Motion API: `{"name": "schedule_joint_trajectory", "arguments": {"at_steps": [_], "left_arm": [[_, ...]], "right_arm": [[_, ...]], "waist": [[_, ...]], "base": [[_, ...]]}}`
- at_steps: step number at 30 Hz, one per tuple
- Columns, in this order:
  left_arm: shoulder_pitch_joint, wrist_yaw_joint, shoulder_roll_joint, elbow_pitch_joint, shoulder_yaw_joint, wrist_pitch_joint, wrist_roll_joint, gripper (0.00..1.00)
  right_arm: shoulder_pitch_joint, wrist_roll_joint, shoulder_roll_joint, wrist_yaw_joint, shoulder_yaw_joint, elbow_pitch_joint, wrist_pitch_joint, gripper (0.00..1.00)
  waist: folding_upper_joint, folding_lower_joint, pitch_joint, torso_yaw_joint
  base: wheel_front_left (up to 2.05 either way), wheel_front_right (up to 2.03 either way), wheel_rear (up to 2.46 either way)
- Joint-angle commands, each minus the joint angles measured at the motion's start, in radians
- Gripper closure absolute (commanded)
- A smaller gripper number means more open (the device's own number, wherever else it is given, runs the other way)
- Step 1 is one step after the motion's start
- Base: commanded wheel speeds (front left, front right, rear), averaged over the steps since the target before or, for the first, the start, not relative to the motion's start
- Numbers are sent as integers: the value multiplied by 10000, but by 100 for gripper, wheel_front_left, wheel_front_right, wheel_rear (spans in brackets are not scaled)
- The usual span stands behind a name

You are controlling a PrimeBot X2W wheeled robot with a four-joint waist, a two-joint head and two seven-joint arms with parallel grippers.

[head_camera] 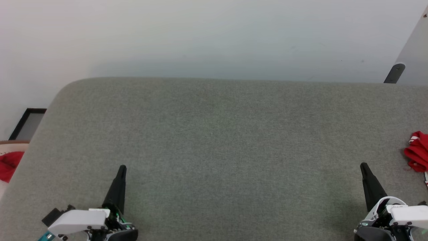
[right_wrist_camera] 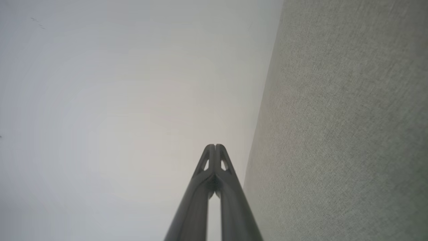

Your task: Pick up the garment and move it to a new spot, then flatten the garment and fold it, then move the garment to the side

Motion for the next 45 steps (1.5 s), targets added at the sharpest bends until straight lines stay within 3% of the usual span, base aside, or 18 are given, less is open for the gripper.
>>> {"name": "schedule_joint_trajectory", "arguments": {"at_steps": [1,45], "left_arm": [[-92,-31,-14,19,25,30,-29,100],[-107,-31,-87,21,125,103,92,100]], "right_arm": [[-120,53,44,-3,-9,2,14,100],[-89,59,41,-2,0,2,8,100]], "waist": [[-1,0,0,0],[-1,0,0,0]], "base": [[0,0,0],[0,0,0]]}}
